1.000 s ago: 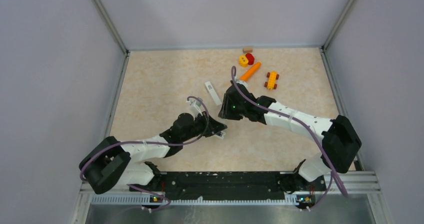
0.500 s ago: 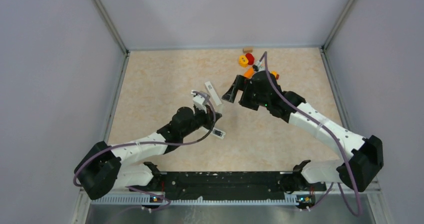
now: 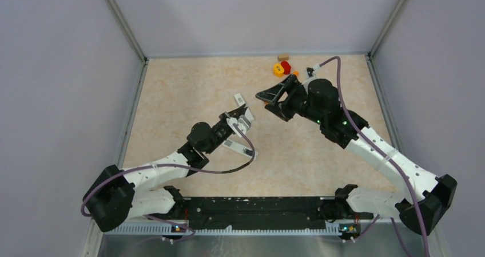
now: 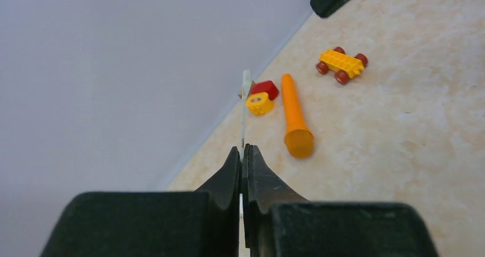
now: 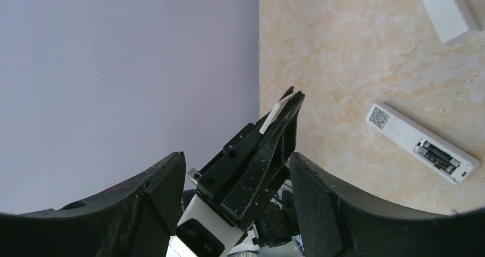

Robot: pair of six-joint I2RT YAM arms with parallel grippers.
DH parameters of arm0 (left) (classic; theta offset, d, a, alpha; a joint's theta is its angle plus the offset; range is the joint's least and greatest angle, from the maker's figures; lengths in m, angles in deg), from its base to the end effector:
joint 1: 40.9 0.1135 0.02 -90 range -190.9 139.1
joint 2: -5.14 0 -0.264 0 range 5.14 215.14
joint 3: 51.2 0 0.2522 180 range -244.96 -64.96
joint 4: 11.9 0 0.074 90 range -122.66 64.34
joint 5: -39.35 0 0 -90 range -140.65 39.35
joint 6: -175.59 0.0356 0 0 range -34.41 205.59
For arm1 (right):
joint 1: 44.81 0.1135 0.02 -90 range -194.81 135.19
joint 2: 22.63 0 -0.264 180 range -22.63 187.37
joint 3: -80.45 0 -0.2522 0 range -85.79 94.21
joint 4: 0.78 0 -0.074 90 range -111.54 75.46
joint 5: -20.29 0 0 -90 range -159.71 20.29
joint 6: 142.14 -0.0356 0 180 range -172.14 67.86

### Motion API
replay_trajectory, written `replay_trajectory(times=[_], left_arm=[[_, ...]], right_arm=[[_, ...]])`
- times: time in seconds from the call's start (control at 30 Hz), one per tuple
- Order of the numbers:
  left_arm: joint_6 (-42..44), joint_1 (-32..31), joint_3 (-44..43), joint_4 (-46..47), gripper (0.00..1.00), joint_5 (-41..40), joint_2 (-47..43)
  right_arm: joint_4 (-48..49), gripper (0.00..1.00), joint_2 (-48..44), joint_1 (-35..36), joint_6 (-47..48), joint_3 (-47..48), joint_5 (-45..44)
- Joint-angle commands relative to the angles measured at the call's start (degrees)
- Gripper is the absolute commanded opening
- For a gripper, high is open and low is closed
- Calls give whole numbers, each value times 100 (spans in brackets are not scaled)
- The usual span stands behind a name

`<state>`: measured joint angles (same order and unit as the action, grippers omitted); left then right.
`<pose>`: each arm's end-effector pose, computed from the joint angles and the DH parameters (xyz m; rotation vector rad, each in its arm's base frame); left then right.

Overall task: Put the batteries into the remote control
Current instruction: Pick up the battery cover at the center of the board, then load the battery cover into the remote control.

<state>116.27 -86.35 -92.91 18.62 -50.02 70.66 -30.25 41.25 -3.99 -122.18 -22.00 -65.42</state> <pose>0.1752 -0.1786 0.2648 0.9056 1.1418 -0.2186 0.1906 0.1682 0.3803 0.4716 2.0446 1.3508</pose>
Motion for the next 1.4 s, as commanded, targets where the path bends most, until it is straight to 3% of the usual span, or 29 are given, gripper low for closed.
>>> replay_trajectory(times=[0.0, 0.23, 0.53, 0.67, 0.8, 0.83, 0.87, 0.9, 1.0, 1.03, 1.2, 1.37], left_arm=[[1707, -3, -275, 1142, 0, 322, 151], [2452, -8, -313, 1257, 0, 895, 154], [2719, -8, -347, 1227, 0, 1096, 122], [2714, -8, -380, 1176, 0, 1060, 170], [2565, -8, -332, 1141, 0, 1079, 106], [2495, -8, -334, 1115, 2, 1017, 94], [2314, -11, -323, 1122, 8, 913, 68], [2097, -9, -292, 1142, 23, 834, 25], [724, -9, -223, 1204, 94, 89, -190], [153, -8, -276, 850, 98, -296, -339], [-3039, -2, -1127, -2316, 99, -1369, -965], [-4972, 45, -1076, -3421, 99, -529, -1506]], right_arm=[[190, 68, 19, -5, -512, 78, 91], [198, 57, 137, 23, -522, 57, 211], [466, 39, 245, 35, -688, -145, 436], [591, 27, 216, 34, -763, -271, 497], [690, 0, 181, 32, -812, -404, 488], [716, 0, 161, 32, -830, -443, 478], [732, 0, 137, 31, -824, -476, 468], [735, 0, 115, 31, -800, -505, 453], [755, 0, 23, 31, -572, -607, 379], [753, 0, -40, 25, -453, -686, 345], [971, 0, -517, 23, 402, -1248, 95], [1934, 0, -1193, 23, 1200, -2156, 112]])
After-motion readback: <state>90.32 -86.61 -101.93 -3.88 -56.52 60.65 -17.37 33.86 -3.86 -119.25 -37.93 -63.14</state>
